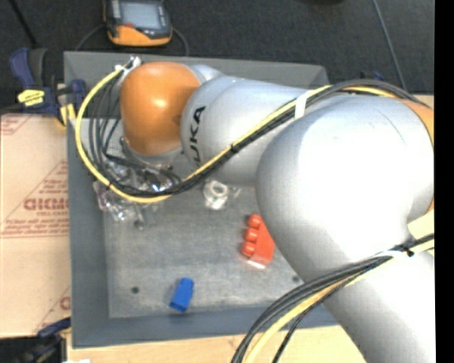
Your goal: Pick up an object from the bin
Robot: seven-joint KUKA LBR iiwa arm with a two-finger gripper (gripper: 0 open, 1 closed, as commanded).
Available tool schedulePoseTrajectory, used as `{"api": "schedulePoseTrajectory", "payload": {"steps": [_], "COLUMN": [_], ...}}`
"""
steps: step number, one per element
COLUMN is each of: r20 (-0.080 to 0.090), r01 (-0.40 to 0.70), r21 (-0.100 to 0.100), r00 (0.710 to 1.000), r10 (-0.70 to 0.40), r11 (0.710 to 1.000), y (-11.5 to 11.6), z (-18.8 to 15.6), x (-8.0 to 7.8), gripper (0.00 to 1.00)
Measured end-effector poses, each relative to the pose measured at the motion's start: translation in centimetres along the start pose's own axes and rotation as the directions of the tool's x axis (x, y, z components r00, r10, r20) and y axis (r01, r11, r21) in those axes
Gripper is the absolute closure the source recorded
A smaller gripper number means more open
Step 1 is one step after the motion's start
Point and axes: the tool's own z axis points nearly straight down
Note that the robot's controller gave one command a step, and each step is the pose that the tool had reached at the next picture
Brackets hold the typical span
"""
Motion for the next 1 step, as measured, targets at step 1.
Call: {"api": "schedulePoseTrajectory", "payload": {"steps": [1], "r20": [0.001], "r01": [0.455], "r21": [-0.01], "r00": [0.891], "r10": [-0.455], "r11": [0.891], "y": [0.19], "z": [0.02], "x": [0.36], "gripper": [0.0]}}
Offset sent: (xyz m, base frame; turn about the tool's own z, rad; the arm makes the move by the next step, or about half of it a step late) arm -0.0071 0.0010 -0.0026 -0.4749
